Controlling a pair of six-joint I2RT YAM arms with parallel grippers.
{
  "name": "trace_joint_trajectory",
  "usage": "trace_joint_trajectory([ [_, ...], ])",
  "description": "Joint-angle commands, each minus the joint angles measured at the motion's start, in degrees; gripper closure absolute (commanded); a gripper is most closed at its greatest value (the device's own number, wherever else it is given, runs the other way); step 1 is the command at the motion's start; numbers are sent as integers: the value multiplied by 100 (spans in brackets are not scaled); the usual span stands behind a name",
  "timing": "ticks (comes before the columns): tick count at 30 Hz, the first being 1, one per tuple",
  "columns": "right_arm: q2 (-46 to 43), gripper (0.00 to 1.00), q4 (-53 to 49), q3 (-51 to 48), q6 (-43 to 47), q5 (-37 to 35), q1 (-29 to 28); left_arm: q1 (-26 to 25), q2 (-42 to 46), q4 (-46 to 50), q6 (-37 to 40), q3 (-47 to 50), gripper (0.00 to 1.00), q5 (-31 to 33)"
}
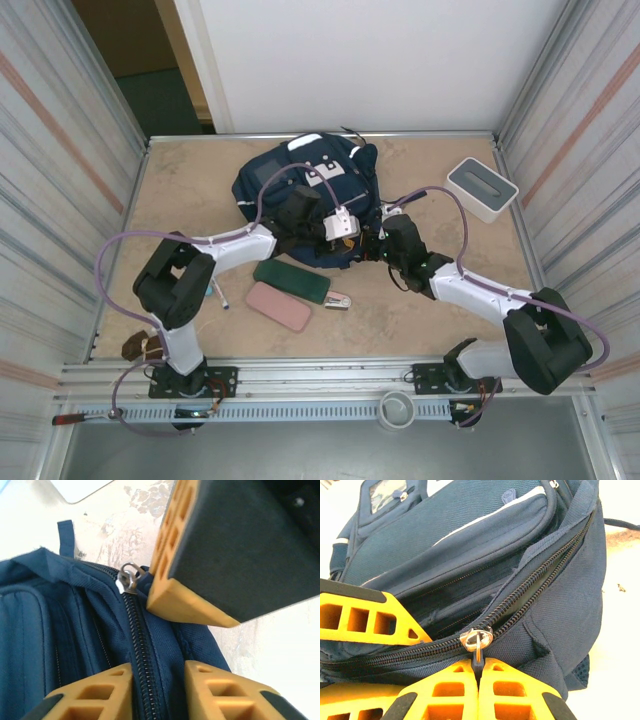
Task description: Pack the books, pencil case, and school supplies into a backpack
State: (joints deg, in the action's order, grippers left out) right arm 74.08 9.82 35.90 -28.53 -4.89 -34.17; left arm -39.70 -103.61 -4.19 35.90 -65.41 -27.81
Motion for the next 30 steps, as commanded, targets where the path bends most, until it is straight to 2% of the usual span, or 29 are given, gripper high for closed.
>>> trace_joint_trajectory([
  [1,-278,100,392,49,-56,-91,-37,115,-3,333,-26,-187,83,-190],
  [3,-271,100,262,57,84,-196,-28,244,159,318,-113,-116,92,-343],
  [6,-224,100,18,63,233,-317,81,420,498,207,-255,67,100,-663],
  [13,-56,100,-568,152,109,29,828,1062,1353,-653,-899,792,100,-1681],
  [17,-17,100,-545,228,117,210,913,1506,1593,-1041,-1078,1226,100,-1705],
  [19,20,100,-334,233,69,395,860,1545,1616,-880,-898,1276,100,-1506],
  [23,61,100,79,246,80,462,570,1545,1568,-610,-730,1271,94,-1261],
  [26,104,100,107,353,80,488,452,1495,1555,-548,-613,1298,84,-1030],
  [30,130,100,123,458,19,515,340,1227,1563,-300,-383,1203,66,-633],
])
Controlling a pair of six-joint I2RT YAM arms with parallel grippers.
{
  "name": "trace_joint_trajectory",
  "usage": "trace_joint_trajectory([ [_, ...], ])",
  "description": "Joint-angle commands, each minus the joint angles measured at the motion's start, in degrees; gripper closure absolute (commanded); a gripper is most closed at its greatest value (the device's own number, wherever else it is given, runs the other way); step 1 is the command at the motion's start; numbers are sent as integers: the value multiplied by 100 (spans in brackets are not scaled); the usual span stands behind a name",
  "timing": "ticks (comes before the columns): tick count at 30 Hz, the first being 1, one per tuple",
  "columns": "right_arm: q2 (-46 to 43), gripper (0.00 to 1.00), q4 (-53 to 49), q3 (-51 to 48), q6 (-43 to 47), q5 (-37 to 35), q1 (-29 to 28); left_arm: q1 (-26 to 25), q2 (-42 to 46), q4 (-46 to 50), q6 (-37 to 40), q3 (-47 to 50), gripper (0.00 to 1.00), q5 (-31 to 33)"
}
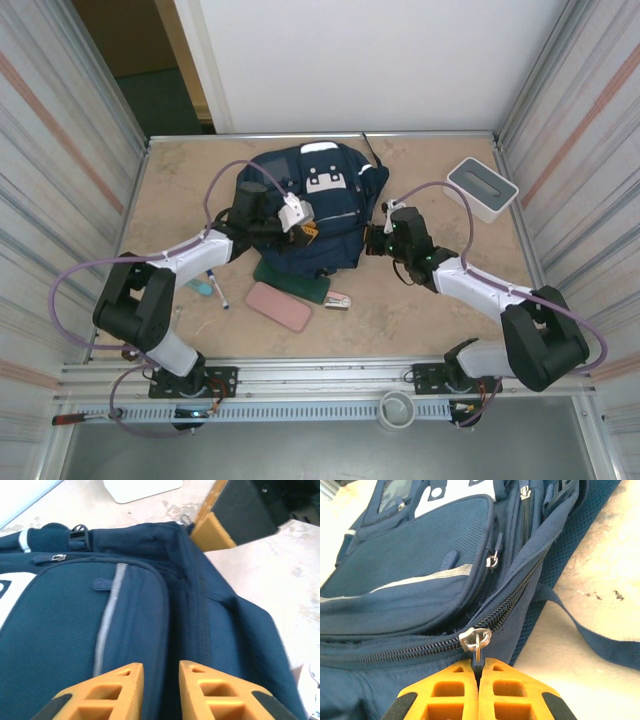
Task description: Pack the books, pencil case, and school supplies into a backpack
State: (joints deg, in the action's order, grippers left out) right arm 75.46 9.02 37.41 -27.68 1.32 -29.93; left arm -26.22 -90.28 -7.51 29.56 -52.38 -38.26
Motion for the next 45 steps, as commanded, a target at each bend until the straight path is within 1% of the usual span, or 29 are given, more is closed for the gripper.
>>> trace_joint_trajectory([
  [1,-14,100,206,337,-87,-106,-117,-235,230,82,301,-135,62,522],
  [3,-7,100,223,387,-130,-98,-176,-484,201,171,388,-227,56,775],
  [7,-23,100,241,492,-183,-97,-282,-982,-21,361,532,-526,48,1125],
  [11,-88,100,241,548,-216,-88,-331,-1253,-386,422,571,-834,46,1385],
  [15,-166,100,258,548,-257,-89,-416,-1371,-669,527,597,-1155,46,1488],
  [17,-195,100,259,531,-255,-114,-460,-1376,-766,582,570,-1278,50,1401],
  [18,-202,100,259,515,-247,-132,-469,-1374,-800,609,560,-1319,54,1343],
  [20,-248,100,250,460,-217,-194,-464,-1363,-825,713,568,-1382,65,1225],
  [24,-362,100,148,352,-67,-372,-367,-1201,-728,971,621,-1376,92,884],
  [25,-373,100,106,330,-9,-427,-321,-1108,-659,994,578,-1335,97,760],
  [26,-374,100,63,303,24,-460,-267,-1029,-580,985,517,-1281,100,637],
  [31,-261,100,12,122,2,-427,144,-529,126,587,213,-746,100,45],
  [34,-158,100,75,117,-83,-353,220,-283,520,319,36,-378,100,-160],
  [36,-69,100,147,166,-118,-326,175,-177,708,227,4,-168,100,-143],
  [41,134,100,268,293,-123,-293,17,-59,883,153,53,251,100,195],
  [45,203,100,449,316,-124,-204,-115,-122,725,356,27,245,94,264],
])
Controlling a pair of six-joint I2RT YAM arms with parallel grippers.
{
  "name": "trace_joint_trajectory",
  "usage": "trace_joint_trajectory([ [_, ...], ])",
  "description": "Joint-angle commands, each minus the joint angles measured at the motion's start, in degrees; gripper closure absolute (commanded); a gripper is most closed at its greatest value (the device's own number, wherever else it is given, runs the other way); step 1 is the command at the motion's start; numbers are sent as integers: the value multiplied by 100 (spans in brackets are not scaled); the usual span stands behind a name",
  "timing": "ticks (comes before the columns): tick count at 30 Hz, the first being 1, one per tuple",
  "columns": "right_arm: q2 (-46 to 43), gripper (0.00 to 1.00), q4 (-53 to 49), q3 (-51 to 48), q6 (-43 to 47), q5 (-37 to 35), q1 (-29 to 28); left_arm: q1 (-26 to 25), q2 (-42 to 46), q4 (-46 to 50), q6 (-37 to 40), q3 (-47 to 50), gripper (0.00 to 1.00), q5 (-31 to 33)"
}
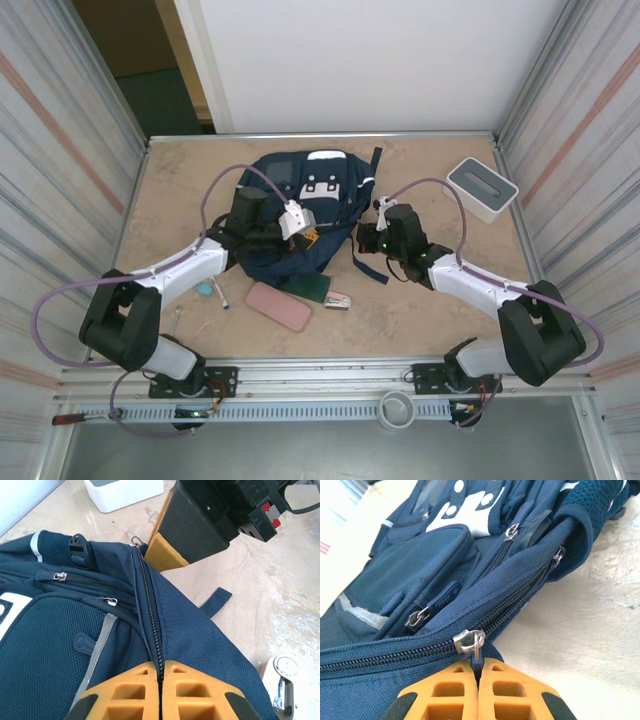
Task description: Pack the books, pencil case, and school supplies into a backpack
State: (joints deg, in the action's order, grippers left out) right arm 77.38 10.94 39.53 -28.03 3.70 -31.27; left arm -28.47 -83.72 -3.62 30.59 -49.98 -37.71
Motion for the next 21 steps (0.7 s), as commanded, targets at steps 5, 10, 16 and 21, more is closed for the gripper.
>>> trace_joint_trajectory([
  [5,39,100,321,134,-97,-414,-152,-268,-210,234,124,-199,77,562],
  [10,-36,100,312,134,-163,-432,-294,-715,-352,292,125,-496,55,1106],
  [16,-223,100,295,165,-239,-414,-395,-1189,-679,413,136,-922,46,1672],
  [21,-445,100,154,176,-166,-486,-463,-1223,-998,438,136,-1103,52,1951],
])
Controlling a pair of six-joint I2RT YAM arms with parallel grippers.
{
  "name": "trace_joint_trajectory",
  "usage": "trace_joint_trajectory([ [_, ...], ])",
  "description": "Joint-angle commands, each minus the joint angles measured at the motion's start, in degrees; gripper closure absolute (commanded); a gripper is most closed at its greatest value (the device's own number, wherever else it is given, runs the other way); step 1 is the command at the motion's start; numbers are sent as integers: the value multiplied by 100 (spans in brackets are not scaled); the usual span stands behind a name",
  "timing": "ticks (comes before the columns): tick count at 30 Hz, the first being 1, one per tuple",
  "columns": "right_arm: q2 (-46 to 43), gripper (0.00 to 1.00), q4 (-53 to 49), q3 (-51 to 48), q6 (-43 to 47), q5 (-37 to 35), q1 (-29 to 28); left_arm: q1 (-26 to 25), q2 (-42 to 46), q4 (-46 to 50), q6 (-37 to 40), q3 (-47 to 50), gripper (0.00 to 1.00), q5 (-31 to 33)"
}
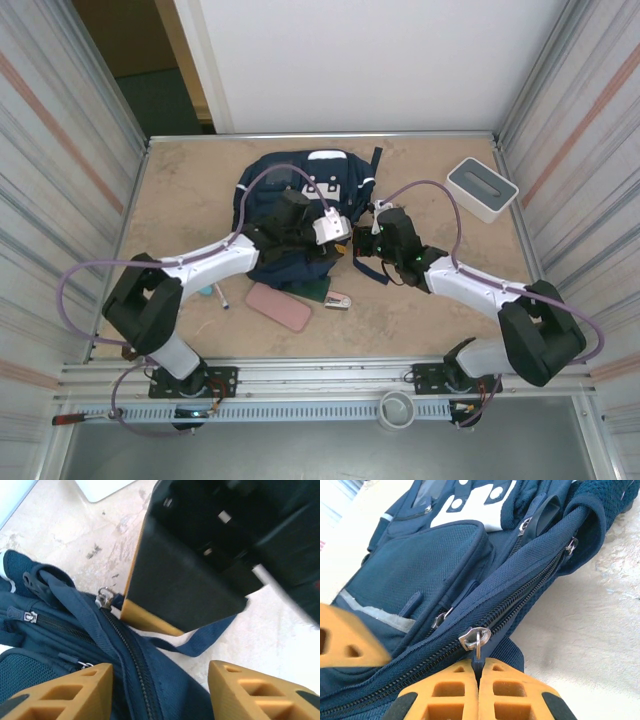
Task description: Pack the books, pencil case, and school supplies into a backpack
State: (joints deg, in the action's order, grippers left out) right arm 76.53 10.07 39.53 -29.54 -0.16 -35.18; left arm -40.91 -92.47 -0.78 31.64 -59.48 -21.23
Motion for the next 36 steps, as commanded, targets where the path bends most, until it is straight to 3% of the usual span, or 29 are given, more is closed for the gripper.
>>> trace_joint_trajectory([
  [1,-409,100,189,154,20,-151,-69,37,-144,163,68,-177,57,304],
  [6,-611,100,-54,-42,321,-377,50,211,82,242,62,-166,91,-349],
  [9,-588,100,-136,-195,481,-402,325,445,530,-80,-110,102,100,-1237],
  [14,-491,100,2,-367,423,85,1153,946,1270,-882,-593,648,100,-2395],
  [27,-305,100,-198,-78,534,344,1615,1231,1440,-1012,-628,709,100,-2777],
  [30,-388,100,-352,-74,584,704,1626,1226,1314,-1012,-649,688,100,-2816],
  [34,-594,60,-1082,202,1019,1518,1724,1226,1116,-1021,-703,631,100,-2913],
  [36,-720,47,-1393,328,991,1885,1980,1225,1036,-1020,-720,613,100,-2939],
])
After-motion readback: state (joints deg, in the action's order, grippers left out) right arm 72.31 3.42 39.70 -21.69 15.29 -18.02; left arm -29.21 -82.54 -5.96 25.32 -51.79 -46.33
